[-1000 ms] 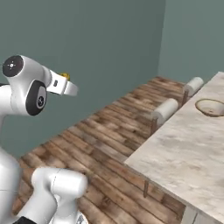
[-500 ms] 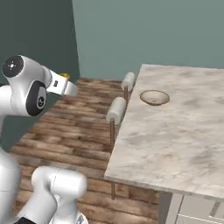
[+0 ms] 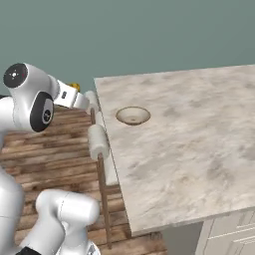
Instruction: Retrieve the banana and kiwi from the fridge and place them into the bowl on the dining table.
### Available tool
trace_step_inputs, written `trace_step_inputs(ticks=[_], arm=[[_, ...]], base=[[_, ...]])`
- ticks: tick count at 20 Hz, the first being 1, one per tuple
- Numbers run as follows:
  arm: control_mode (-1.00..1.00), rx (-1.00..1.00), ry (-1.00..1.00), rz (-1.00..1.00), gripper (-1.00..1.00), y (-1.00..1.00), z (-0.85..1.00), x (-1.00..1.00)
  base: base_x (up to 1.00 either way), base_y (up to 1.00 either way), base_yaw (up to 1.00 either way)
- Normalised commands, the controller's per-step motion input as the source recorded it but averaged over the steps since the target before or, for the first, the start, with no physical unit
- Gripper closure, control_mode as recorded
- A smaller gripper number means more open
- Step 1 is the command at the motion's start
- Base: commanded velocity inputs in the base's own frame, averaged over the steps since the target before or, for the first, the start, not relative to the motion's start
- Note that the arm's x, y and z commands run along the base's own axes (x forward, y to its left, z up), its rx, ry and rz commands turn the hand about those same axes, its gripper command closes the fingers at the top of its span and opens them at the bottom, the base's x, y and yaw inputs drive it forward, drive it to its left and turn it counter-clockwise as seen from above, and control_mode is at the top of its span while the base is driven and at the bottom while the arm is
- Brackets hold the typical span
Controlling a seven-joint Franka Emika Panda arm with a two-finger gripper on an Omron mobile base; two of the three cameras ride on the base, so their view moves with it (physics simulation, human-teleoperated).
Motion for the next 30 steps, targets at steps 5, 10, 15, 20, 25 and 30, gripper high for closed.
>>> trace_step_inputs(ticks=[5, 10, 15, 20, 25, 30], arm=[[1.00, 0.00, 0.00, 0.00, 1.00, 0.00, 0.00, 0.00], [1.00, 0.00, 0.00, 0.00, 1.00, 0.00, 0.00, 0.00], [1.00, 0.00, 0.00, 0.00, 1.00, 0.00, 0.00, 0.00], [1.00, 0.00, 0.00, 0.00, 1.00, 0.00, 0.00, 0.00], [1.00, 0.00, 0.00, 0.00, 1.00, 0.00, 0.00, 0.00], [1.00, 0.00, 0.00, 0.00, 1.00, 0.00, 0.00, 0.00]], base=[[0.55, 0.82, -0.69], [0.53, 0.83, -0.68], [0.52, 0.84, -0.68], [0.51, 0.85, -0.67], [0.49, 0.86, -0.67], [0.36, 0.91, -0.62]])
